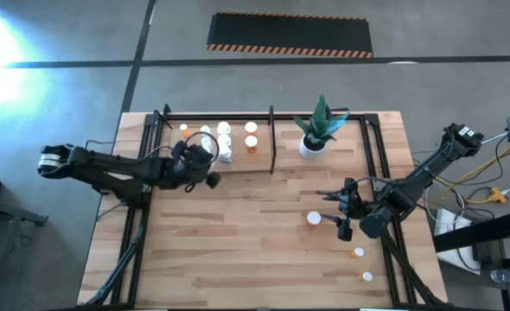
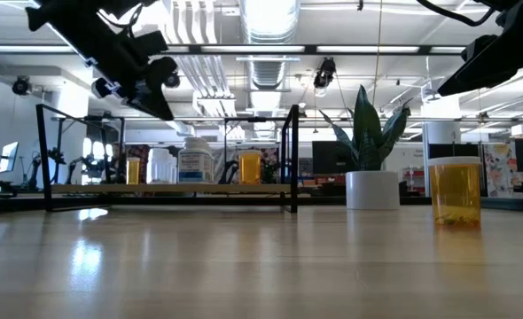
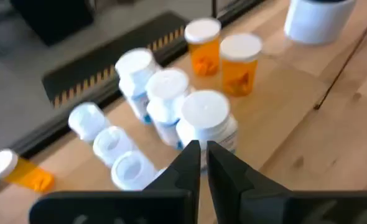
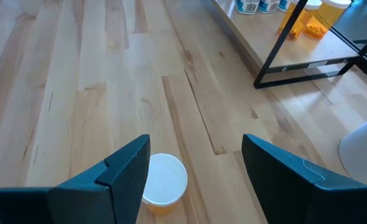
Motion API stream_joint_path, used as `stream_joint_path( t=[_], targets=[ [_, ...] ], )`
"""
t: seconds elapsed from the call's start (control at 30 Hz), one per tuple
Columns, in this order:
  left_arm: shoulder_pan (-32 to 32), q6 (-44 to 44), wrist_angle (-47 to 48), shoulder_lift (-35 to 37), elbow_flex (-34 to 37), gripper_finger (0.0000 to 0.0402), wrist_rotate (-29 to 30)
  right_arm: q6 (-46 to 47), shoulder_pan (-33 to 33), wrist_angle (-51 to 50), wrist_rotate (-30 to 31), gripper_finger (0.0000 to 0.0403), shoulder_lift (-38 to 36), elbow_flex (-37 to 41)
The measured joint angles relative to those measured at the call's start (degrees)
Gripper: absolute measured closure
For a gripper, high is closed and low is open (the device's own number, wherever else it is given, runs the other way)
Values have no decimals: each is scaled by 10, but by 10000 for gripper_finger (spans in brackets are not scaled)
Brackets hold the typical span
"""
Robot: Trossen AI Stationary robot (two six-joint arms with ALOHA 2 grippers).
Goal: Pick and place medicine bottles onto shelf by color
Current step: Put the transparent medicine container onto the shelf
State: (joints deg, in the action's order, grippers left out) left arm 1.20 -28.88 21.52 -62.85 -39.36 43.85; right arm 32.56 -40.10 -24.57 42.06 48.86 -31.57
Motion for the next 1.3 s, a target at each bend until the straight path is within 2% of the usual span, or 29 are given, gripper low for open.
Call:
stream_joint_path(
  t=[0.2,0.63,1.3],
  targets=[
    [-49,-3,20,-1,-6,400,-101,-1,0,0,0,158,0,0],
    [-86,-6,31,-11,17,400,-129,-1,0,0,0,158,0,0],
    [-87,-23,81,-7,15,400,-118,-2,0,0,0,158,0,0]
  ],
)
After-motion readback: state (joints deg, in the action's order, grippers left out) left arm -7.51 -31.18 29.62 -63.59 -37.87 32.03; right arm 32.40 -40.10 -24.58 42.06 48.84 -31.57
